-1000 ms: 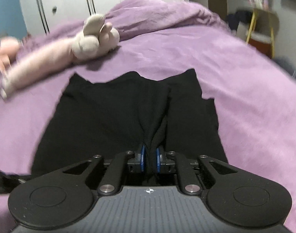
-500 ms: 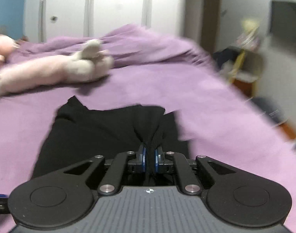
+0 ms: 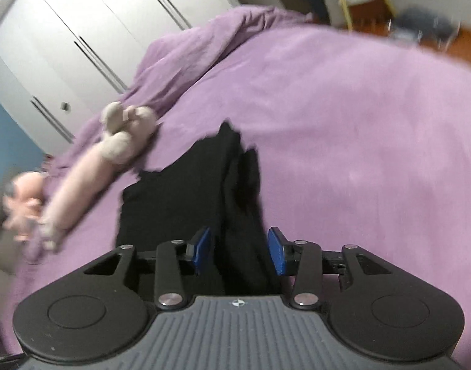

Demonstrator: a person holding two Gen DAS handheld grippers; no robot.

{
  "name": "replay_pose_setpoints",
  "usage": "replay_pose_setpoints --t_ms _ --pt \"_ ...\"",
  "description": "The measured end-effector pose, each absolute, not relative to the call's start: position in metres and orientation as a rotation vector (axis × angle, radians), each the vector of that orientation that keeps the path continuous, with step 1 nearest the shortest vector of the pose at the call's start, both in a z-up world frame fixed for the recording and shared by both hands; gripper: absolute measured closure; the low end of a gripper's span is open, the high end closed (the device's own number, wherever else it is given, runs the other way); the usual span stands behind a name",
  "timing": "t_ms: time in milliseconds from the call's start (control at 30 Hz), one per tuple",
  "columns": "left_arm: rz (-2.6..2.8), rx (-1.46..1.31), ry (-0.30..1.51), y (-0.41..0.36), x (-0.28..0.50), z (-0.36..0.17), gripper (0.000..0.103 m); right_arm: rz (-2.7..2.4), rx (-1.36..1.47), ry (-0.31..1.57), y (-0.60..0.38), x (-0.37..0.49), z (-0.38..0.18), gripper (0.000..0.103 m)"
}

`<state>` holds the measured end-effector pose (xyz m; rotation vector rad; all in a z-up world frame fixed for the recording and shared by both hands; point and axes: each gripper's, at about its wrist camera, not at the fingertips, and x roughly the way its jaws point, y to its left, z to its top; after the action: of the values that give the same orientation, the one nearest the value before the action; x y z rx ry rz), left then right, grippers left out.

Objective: Fold small clothes

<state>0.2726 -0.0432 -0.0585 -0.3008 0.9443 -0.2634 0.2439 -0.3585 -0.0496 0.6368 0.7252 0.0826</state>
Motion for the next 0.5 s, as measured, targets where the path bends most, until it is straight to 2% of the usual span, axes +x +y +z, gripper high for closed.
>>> replay_pose_setpoints --t_ms 100,167,200,233,267,333,433,500 --pt "-0.281 -0.293 0.955 -0.047 0.264 -0.062 0.048 0.106 0.594 0.739 -0.35 0.225 -0.052 0.062" --pt "-0.263 -0.28 0.965 -0.054 0.264 -0.062 0.048 0.094 0.548 0.742 -0.343 0.225 -0.053 0.065" --pt "-0.252 -0.267 0.967 -0.057 0.265 -0.061 0.048 0.083 0.538 0.738 -0.341 0.225 -0.051 0.071" --pt "-0.244 -0.258 0.97 -0.06 0.266 -0.059 0.048 0.084 0.535 0.729 -0.34 0.225 -0.05 0.088" --pt "-0.232 -0.249 0.973 -0.062 0.267 -0.057 0.048 0.091 0.531 0.722 -0.338 0.226 -0.048 0.093" --pt "-0.213 -0.235 0.982 -0.066 0.27 -0.056 0.048 0.127 0.575 0.712 -0.34 0.226 -0.043 0.094" --pt "-0.182 -0.213 0.983 -0.07 0.274 -0.055 0.048 0.29 0.985 0.683 -0.369 0.226 -0.059 0.094" --pt "-0.171 -0.2 0.979 -0.072 0.277 -0.054 0.048 0.252 0.993 0.695 -0.376 0.227 -0.064 0.094"
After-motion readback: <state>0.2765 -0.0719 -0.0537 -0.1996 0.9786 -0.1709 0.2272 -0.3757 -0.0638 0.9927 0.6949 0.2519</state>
